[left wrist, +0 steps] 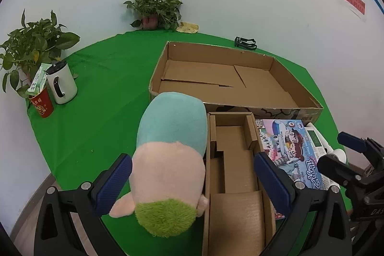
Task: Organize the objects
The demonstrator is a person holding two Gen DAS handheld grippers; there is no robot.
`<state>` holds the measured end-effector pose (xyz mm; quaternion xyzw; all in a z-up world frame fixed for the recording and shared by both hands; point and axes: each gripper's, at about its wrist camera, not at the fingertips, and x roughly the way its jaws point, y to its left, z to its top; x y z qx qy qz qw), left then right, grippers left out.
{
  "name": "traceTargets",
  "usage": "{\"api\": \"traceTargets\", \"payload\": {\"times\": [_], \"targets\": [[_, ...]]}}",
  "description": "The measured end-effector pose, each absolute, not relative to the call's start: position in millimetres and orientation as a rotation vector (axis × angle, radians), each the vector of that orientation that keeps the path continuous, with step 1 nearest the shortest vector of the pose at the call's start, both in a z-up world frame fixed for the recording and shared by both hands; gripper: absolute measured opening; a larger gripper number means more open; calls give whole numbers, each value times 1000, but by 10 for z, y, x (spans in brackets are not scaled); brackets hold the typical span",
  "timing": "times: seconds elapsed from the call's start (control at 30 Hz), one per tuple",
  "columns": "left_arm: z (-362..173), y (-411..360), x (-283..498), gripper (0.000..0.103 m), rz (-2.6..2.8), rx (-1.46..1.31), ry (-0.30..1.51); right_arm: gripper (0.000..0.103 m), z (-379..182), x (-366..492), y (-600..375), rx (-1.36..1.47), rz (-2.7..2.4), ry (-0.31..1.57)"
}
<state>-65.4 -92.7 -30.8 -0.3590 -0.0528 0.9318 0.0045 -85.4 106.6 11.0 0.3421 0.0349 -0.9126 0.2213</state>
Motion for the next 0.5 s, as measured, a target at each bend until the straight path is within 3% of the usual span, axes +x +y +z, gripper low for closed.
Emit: {"api": "traceTargets", "payload": {"times": [0.27, 0.5], "targets": [[-667, -1147, -819, 98, 2812, -1255, -261, 103, 251, -1096, 643, 950, -2379, 107], [-781, -1280, -845, 78, 2848, -1302, -232, 103, 226, -1396, 216, 998, -2243, 89]]}}
